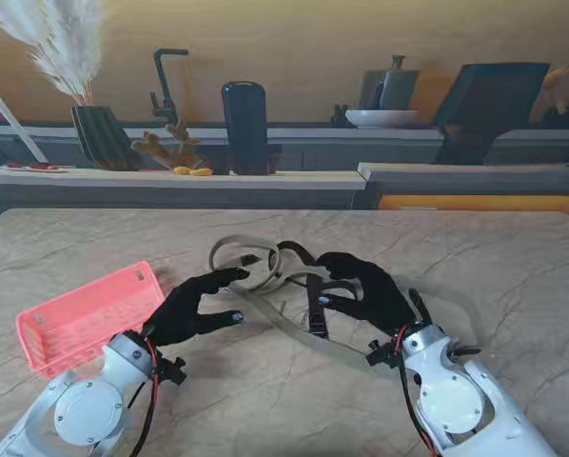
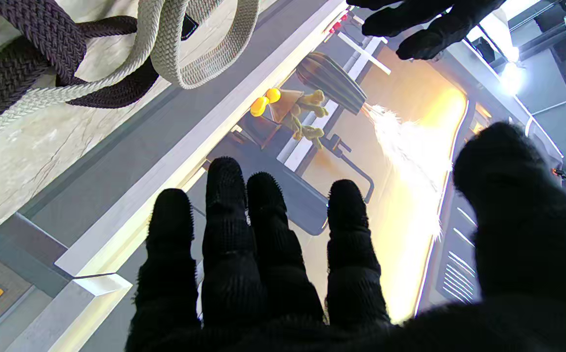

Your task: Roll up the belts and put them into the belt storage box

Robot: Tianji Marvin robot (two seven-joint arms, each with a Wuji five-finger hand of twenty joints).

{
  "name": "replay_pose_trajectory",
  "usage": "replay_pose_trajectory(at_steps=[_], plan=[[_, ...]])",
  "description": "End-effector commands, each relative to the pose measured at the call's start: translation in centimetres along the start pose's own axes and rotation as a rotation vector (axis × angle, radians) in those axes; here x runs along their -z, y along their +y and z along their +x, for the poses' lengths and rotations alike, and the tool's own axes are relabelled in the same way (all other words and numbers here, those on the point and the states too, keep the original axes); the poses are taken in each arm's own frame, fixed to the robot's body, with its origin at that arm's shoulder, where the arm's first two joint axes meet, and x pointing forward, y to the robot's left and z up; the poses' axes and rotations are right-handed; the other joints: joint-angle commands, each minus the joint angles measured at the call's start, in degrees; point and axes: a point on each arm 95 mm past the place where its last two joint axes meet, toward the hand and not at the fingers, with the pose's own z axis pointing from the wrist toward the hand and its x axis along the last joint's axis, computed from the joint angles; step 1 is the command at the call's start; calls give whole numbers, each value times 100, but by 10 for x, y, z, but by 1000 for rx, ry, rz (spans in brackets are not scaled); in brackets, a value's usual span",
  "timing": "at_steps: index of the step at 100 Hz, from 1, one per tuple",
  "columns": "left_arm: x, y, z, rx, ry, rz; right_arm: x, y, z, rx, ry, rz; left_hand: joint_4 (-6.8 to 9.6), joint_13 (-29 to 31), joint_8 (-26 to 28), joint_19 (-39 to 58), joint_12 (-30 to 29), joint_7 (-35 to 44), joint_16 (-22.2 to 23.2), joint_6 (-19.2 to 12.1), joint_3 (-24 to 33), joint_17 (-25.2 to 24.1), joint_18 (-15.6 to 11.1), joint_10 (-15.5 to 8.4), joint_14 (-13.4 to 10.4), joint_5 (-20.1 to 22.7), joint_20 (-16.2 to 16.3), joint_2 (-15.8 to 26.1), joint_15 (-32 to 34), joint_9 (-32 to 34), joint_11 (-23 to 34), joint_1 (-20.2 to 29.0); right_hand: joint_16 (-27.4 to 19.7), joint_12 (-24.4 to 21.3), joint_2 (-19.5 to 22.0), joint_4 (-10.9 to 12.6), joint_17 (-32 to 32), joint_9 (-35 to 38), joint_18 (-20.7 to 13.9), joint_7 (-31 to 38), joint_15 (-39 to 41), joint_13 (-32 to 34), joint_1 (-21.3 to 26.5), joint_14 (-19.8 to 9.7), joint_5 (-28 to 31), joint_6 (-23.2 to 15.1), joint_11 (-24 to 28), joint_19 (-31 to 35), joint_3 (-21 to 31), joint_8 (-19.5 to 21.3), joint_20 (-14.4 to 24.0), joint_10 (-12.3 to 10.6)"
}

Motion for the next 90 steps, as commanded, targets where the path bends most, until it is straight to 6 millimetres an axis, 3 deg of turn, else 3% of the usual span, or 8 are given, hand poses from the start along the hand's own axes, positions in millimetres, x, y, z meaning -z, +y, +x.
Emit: replay_pose_trajectory(at_steps=[1,25,27,31,48,62,90], plan=[[2,4,1,6,-6,0,-1,-1,2,-5,8,-1,-70,-69,-60,-91,-134,-186,-53,-88,-152,-6,-175,-32,-164,-36,-78,5,-68,-34,-102,-222,76,1,220,95,-44,79,-168,-61,-17,-12,-92,-111,-81,-40,-79,-108,-138,5,22,-107],[1,5,1,-9,-42,32,-1,-1,1,0,5,2,-6,49,22,179,-62,-124,30,-102,-856,73,-40,-13,-117,51,111,359,23,125,-56,167,105,8,233,110,-24,118,-107,-45,17,36,-53,-103,-40,-68,-76,-81,-184,15,52,-118],[1,5,1,-13,-46,37,-1,-2,1,-1,4,3,52,65,53,251,-42,-118,49,-103,-1346,73,7,-5,-115,60,118,516,27,143,-57,407,110,9,224,112,-18,125,-83,-41,24,46,-43,-100,-30,-71,-75,-71,-186,17,59,-123],[1,5,1,-20,-57,48,-1,-1,1,0,0,9,70,102,68,339,-29,-103,68,-100,-1516,65,115,-11,-118,75,162,591,56,178,-38,502,125,11,234,117,-1,148,2,-38,47,75,-28,-105,-25,-99,-70,-36,-190,18,86,-140],[1,5,2,-42,-67,79,0,2,0,35,-3,31,72,226,90,516,-5,-63,111,-94,-1586,79,264,-26,-119,127,282,656,131,266,4,545,259,31,152,147,67,290,193,11,211,190,158,-30,77,-133,-45,176,-199,38,258,-145],[-1,5,2,-39,-70,89,7,16,-2,133,-10,116,76,265,105,578,13,-42,142,-94,-1615,78,278,-34,-116,142,332,684,163,299,24,579,285,38,195,155,53,314,159,21,228,175,193,-49,113,-154,-46,188,-189,38,283,-171],[-5,6,3,-31,-73,69,34,41,-11,368,-36,388,82,321,131,641,43,-11,188,-115,-1691,78,291,-47,-107,171,386,727,200,353,50,616,315,78,199,156,69,439,164,123,265,205,274,-88,346,-207,25,193,-158,72,308,-179]])
